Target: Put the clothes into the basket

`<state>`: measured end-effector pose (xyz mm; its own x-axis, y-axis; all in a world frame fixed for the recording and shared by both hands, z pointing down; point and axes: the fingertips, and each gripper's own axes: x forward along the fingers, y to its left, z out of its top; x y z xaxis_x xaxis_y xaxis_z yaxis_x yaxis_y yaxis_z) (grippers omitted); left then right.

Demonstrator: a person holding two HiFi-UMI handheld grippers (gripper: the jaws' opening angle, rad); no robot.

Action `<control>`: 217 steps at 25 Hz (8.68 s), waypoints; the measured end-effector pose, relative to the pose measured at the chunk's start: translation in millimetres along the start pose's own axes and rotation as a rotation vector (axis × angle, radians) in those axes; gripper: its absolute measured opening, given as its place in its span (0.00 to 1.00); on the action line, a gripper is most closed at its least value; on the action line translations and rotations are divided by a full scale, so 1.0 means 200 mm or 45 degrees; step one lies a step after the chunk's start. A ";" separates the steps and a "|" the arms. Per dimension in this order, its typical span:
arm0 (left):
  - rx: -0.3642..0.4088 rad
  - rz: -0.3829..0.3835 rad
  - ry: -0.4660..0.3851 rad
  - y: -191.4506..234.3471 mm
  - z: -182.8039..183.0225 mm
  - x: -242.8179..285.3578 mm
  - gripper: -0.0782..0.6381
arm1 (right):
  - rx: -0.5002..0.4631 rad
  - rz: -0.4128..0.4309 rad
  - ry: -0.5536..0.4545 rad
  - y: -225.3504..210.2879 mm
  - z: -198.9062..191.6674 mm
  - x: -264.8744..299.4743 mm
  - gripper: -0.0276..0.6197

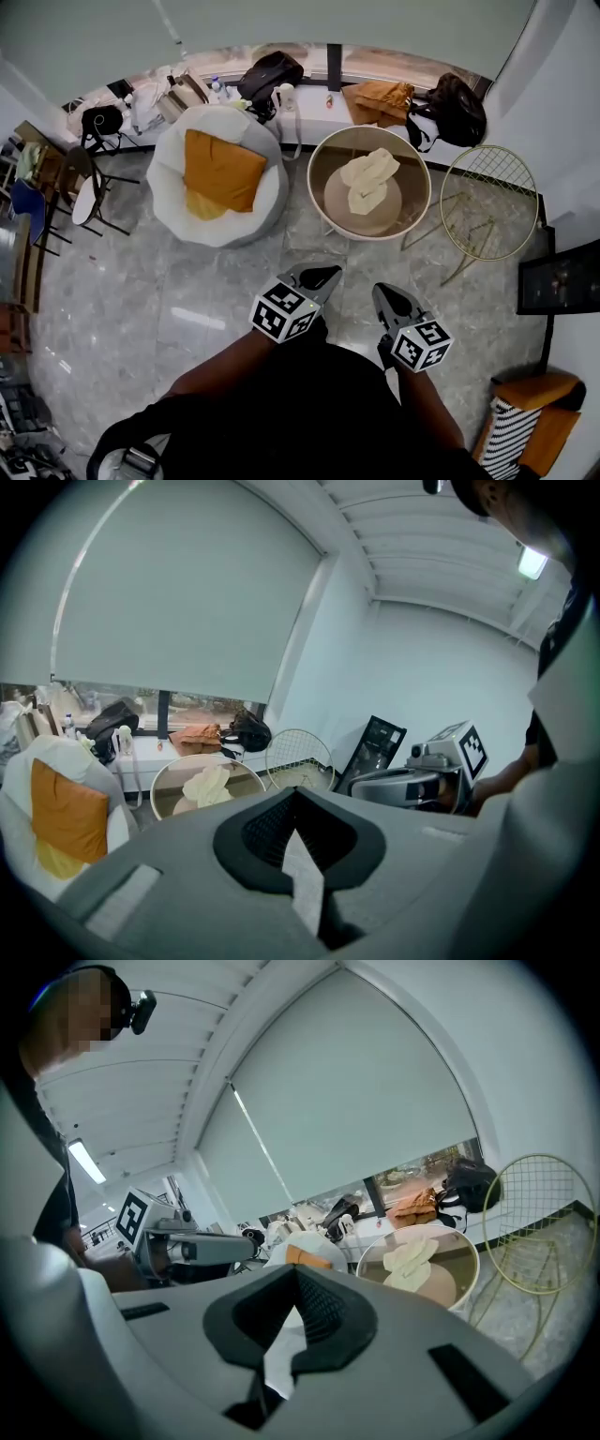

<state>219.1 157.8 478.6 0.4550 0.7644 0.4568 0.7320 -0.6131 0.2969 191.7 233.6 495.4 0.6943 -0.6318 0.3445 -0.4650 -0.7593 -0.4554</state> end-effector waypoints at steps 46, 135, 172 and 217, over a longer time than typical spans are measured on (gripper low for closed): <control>0.018 0.036 0.062 1.05 0.80 0.82 0.11 | 0.053 -0.014 0.009 -0.92 0.92 1.01 0.07; -0.074 -0.055 0.500 2.21 0.54 1.79 0.11 | 0.478 -0.577 0.219 -2.37 0.49 2.21 0.18; -0.096 0.312 -0.104 1.28 0.99 0.95 0.11 | -0.151 0.123 0.020 -1.17 1.22 1.23 0.16; -0.305 0.720 -0.372 0.78 0.27 -0.35 0.11 | -0.403 0.678 0.168 0.29 0.59 0.89 0.16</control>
<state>328.4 18.7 448.1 0.8775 0.3154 0.3613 0.2242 -0.9357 0.2723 353.4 94.7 432.8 0.2592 -0.9343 0.2450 -0.8819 -0.3323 -0.3345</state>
